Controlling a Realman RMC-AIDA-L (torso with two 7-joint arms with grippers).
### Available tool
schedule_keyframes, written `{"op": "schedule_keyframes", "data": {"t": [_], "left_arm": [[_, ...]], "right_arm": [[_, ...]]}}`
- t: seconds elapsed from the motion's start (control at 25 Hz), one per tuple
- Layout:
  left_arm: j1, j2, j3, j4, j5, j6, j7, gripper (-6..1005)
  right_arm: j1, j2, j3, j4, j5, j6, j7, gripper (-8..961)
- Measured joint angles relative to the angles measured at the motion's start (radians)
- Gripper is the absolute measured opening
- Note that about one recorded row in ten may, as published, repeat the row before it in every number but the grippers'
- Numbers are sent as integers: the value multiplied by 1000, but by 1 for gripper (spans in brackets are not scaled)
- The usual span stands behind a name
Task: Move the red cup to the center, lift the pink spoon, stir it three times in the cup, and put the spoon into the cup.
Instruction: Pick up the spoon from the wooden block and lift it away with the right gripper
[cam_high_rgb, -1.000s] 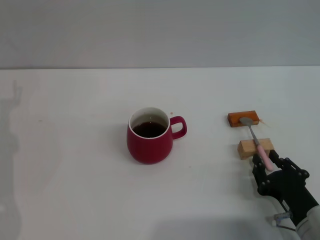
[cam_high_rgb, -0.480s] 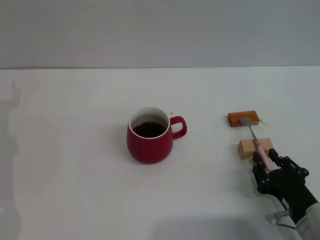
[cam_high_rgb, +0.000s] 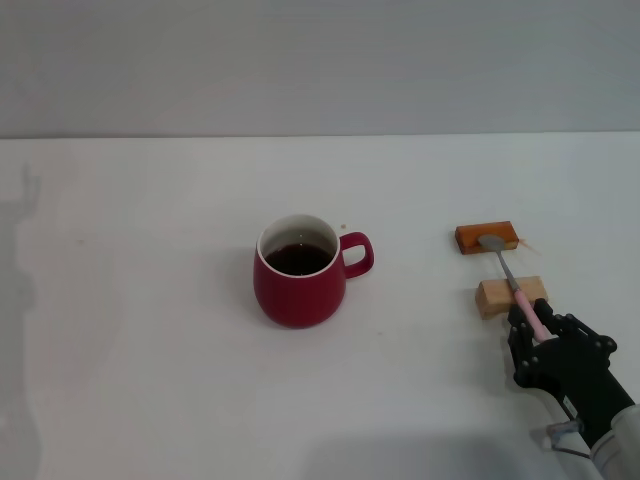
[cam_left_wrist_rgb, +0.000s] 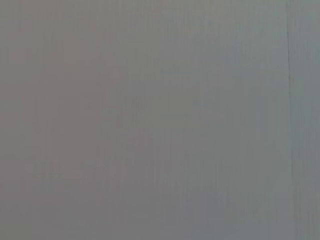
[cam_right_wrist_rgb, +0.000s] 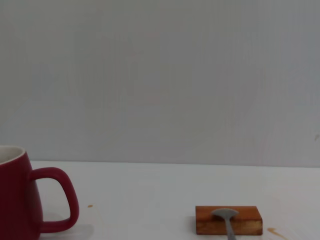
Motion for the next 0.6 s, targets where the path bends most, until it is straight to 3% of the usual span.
{"op": "schedule_keyframes", "data": {"t": [0.6], "left_arm": [[7, 0, 0, -2, 0, 2, -6, 836]], "right_arm": [[-1, 0, 0, 0, 0, 1, 0, 165]]}}
